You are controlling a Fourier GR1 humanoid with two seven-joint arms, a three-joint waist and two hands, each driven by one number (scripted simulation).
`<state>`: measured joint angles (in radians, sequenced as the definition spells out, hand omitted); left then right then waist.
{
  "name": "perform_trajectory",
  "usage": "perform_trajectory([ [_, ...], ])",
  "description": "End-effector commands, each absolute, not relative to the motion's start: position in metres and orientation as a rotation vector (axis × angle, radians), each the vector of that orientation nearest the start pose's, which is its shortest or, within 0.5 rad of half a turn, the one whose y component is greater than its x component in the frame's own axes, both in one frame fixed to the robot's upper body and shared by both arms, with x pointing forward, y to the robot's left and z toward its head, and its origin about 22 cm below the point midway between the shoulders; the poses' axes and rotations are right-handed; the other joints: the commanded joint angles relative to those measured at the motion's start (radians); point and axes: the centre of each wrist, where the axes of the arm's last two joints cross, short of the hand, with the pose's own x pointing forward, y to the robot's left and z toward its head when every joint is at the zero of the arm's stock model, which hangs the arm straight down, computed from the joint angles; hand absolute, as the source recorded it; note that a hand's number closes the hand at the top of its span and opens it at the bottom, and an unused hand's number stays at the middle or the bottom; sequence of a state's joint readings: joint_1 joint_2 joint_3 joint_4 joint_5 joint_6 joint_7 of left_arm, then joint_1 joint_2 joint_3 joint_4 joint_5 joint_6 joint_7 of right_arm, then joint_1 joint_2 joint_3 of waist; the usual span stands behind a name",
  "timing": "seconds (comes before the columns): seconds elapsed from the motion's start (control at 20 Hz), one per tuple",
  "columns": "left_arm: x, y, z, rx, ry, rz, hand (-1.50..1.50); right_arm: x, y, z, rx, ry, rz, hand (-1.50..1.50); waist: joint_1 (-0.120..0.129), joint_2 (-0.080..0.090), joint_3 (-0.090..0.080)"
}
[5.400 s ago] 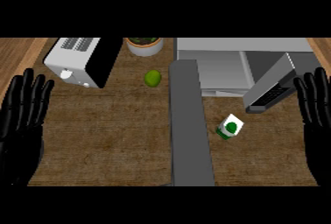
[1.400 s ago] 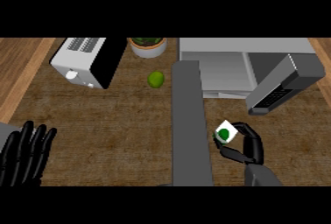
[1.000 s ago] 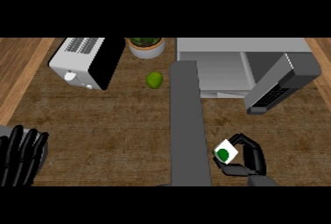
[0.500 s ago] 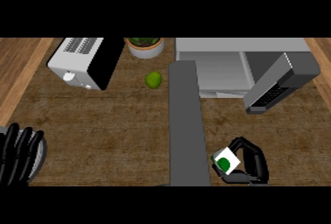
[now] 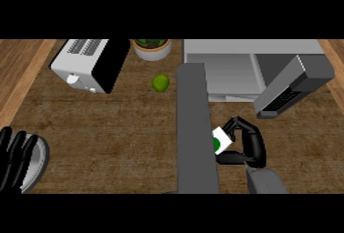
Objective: Pick up the milk, place it into the microwave and close the microwave
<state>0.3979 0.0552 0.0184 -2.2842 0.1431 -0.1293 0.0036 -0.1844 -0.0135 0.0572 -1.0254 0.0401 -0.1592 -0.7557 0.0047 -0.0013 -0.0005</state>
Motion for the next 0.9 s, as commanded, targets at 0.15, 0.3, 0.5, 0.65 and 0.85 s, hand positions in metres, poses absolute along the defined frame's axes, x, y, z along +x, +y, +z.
perform_trajectory([
  [0.15, 0.124, 0.268, 0.088, -0.035, -1.925, -0.032, -1.50, 0.326, -0.179, -0.061, -0.274, -1.876, 0.157, 1.50, 0.014, 0.003, 0.000],
  [0.3, 0.131, 0.265, 0.089, -0.049, -1.912, -0.023, -1.50, 0.371, -0.210, -0.024, -0.341, -1.843, 0.183, 1.50, 0.022, 0.007, 0.001],
  [0.5, 0.126, 0.267, 0.096, -0.043, -1.934, -0.029, -1.50, 0.382, -0.205, -0.037, -0.420, -1.794, 0.193, 1.50, 0.032, 0.010, 0.002],
  [0.65, 0.156, 0.270, 0.097, -0.026, -1.922, -0.017, -1.50, 0.392, -0.225, -0.031, -0.453, -1.802, 0.206, 1.50, 0.029, 0.017, 0.002],
  [0.85, 0.145, 0.269, 0.084, -0.064, -1.911, -0.054, -1.50, 0.410, -0.228, -0.012, -0.606, -1.769, 0.200, 1.50, 0.057, 0.025, 0.003],
])
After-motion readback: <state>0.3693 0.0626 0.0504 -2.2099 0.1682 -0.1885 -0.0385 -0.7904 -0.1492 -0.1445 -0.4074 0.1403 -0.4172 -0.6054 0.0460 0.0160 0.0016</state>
